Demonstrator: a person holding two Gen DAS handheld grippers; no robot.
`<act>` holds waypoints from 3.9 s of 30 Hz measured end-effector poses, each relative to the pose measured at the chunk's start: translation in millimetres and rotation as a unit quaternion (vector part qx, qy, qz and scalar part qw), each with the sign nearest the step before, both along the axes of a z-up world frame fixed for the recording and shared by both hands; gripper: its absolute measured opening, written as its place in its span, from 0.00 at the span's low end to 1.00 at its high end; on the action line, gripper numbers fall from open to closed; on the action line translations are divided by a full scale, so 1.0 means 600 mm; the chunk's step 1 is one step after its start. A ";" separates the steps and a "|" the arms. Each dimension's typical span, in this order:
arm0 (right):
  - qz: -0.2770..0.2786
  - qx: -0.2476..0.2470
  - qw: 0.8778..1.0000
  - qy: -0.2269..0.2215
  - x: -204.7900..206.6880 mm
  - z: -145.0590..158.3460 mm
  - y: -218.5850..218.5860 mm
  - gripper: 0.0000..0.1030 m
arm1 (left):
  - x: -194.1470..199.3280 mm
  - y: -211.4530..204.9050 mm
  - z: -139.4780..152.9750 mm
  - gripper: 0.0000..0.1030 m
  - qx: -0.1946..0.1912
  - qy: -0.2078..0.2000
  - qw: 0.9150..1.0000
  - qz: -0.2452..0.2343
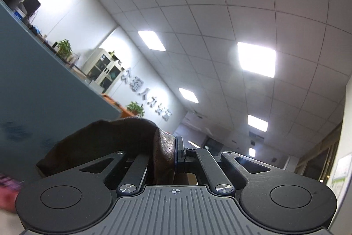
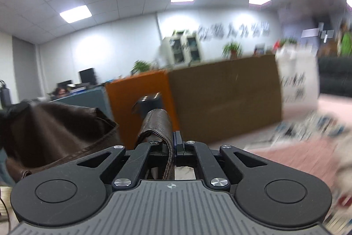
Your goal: Fold clothes
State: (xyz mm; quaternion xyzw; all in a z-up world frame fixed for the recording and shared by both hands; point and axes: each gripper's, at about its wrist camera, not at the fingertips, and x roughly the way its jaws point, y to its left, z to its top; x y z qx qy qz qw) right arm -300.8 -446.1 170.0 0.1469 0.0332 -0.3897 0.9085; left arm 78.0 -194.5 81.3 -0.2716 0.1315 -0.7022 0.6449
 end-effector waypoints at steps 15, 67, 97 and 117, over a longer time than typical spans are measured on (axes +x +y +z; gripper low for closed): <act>-0.059 0.156 0.986 0.021 -0.121 -0.151 -0.052 0.06 | -0.080 0.198 -0.146 0.01 0.173 -0.063 0.974 -0.130; -0.082 0.071 0.991 0.076 -0.008 -0.151 0.150 0.09 | -0.024 0.199 -0.133 0.03 0.139 -0.093 0.979 -0.118; 0.120 0.061 0.990 -0.040 -0.311 -0.154 0.302 0.86 | -0.021 0.310 -0.142 0.75 0.223 -0.119 0.967 -0.040; 0.012 0.332 0.942 -0.040 -0.093 -0.180 -0.102 0.83 | 0.018 -0.026 -0.168 0.03 0.424 -0.143 0.891 0.077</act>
